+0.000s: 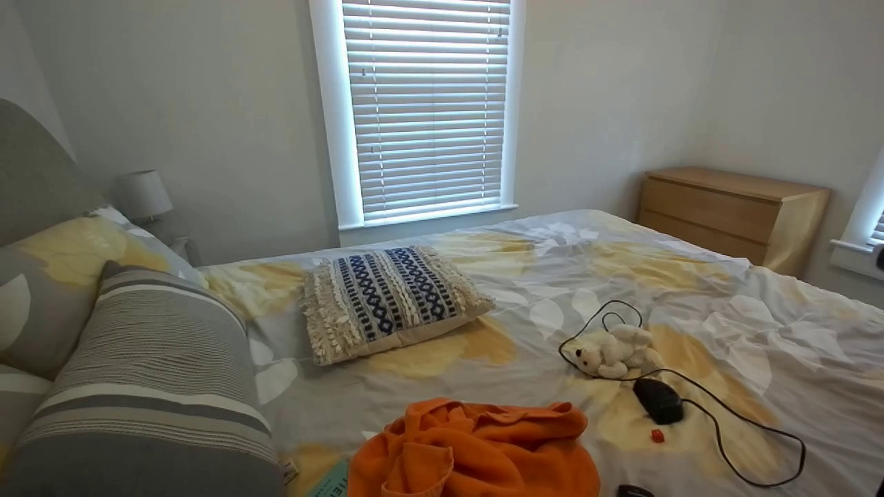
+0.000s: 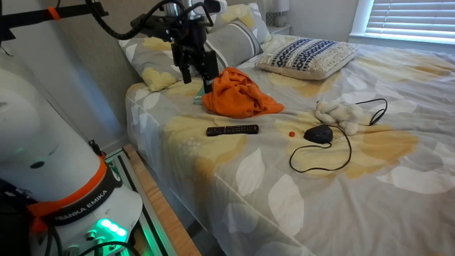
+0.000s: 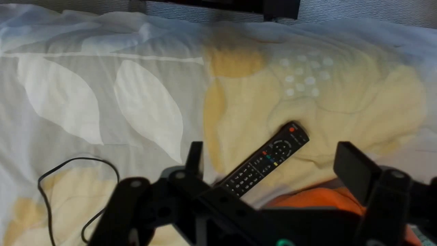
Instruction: Press a button on the remote
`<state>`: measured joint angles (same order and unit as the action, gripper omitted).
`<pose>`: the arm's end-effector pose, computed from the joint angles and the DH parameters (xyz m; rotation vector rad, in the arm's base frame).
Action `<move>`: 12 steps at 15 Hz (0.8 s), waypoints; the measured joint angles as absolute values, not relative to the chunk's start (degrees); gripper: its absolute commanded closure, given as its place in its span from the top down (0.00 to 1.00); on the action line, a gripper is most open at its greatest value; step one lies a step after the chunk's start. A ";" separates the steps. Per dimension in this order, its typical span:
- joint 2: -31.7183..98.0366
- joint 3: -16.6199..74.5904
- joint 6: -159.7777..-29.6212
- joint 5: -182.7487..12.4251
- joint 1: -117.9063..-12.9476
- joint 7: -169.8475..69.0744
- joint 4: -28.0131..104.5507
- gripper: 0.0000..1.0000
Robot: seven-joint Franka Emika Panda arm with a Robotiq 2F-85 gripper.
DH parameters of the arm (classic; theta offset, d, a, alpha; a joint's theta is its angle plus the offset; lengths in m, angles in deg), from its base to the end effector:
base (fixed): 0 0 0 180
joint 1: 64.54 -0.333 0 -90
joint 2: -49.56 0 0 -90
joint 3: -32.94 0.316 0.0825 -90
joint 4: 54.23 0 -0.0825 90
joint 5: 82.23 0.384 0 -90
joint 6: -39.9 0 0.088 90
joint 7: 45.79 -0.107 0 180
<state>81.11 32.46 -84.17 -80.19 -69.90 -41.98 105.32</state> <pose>0.3374 0.0305 0.3613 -3.1005 -0.2051 0.1072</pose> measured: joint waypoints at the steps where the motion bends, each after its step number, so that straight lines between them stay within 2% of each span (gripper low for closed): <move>1: 78.58 32.56 -86.21 -80.08 -70.20 -41.88 105.32 0.58; 8: 61.38 35.49 -107.89 -80.14 -71.86 -40.13 105.23 0.04; 9: 59.33 36.08 -110.73 -80.13 -72.24 -40.13 105.19 0.01; 12: 53.48 37.69 -118.94 -80.01 -73.21 -40.17 105.11 0.00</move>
